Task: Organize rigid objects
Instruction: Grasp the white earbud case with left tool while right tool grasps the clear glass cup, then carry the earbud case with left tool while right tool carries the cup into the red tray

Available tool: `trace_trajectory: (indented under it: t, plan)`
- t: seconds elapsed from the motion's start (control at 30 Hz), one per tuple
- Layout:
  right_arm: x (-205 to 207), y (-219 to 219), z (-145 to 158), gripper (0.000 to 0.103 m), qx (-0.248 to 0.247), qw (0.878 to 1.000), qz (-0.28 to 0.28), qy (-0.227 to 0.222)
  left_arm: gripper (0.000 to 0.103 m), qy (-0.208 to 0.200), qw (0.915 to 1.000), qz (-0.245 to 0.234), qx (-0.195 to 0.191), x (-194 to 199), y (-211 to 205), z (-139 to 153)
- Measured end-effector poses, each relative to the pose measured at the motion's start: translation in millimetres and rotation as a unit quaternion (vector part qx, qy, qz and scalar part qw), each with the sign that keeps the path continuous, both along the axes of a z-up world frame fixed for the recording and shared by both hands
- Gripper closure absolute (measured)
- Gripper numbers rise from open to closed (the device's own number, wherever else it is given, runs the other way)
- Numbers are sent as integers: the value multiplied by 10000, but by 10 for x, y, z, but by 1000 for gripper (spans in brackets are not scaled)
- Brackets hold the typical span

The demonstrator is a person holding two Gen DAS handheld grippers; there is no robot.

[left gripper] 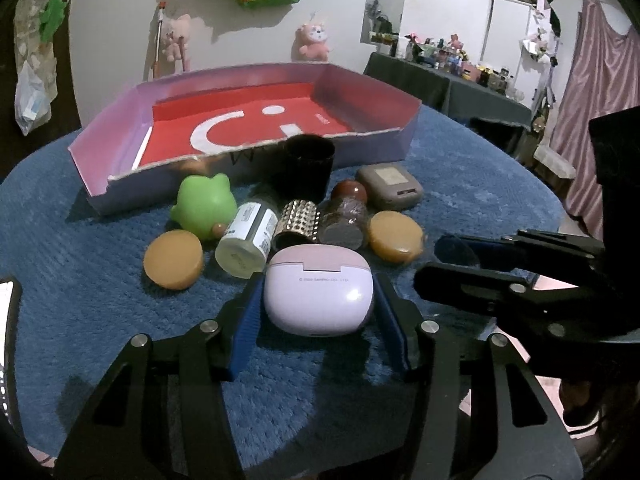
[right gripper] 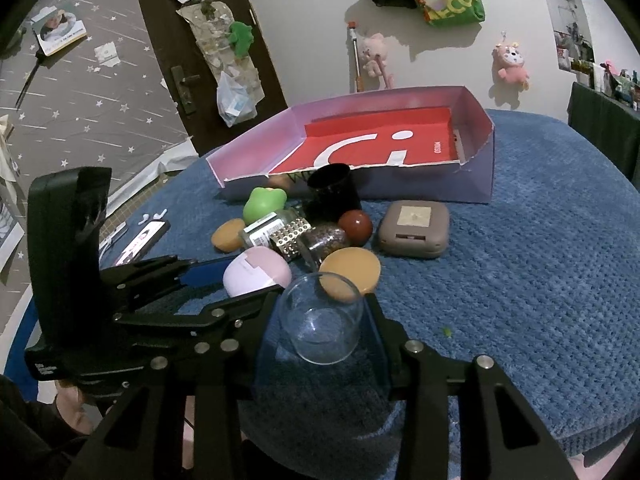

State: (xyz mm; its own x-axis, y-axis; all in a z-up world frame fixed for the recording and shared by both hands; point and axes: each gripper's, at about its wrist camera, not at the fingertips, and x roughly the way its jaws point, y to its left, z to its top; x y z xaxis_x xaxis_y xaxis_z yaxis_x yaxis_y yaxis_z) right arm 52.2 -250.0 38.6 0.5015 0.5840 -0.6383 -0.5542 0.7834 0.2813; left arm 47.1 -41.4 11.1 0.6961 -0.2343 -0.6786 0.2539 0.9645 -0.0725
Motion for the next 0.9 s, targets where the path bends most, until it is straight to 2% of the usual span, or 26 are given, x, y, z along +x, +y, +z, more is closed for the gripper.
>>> trace_trajectory:
  t: [0.3,0.9]
  plan:
    - [-31,-37,116,61,165,9998,5,-111,52,-264,9995,34,-141,-55,54,207]
    - [112,126,365,61,-94,9987,49,-503,52,-553,9981,209,-183,59,187,447]
